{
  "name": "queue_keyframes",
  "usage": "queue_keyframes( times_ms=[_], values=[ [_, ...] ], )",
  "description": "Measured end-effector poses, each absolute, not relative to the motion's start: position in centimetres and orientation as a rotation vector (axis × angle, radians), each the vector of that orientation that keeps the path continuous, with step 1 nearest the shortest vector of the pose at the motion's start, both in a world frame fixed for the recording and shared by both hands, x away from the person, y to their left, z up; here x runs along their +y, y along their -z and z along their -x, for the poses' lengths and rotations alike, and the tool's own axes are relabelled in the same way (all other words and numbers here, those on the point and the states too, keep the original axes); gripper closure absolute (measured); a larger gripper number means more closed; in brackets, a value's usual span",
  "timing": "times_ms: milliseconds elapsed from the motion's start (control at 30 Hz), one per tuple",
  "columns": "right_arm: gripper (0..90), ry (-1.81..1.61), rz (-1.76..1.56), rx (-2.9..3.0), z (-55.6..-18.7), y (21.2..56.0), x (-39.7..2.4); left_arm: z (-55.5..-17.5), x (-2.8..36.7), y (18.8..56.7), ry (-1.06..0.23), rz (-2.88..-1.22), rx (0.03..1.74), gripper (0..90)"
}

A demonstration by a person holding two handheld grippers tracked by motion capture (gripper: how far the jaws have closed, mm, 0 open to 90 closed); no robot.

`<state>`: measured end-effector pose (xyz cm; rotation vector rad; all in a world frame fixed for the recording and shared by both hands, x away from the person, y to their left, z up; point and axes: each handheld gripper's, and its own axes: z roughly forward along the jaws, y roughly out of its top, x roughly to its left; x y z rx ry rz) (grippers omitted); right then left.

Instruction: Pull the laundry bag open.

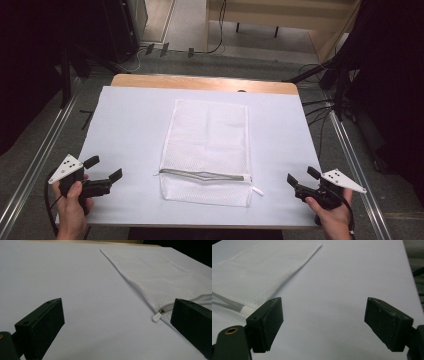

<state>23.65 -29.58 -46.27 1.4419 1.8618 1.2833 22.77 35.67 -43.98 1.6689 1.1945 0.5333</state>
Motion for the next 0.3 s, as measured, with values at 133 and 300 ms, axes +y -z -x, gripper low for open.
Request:
queue_keyframes(
  times_ms=[133, 300],
  values=[
    [16.2, -1.283, -1.477, 1.827, -23.5, 46.3, -30.5, -22.5, 36.5, 43.7, -0.585, -1.608, 1.245, 0.0],
    [16.2, -1.274, -1.501, 1.812, -23.6, 46.5, -31.2, -22.7, 36.2, 43.9, -0.560, -1.635, 1.229, 0.0]
  ],
)
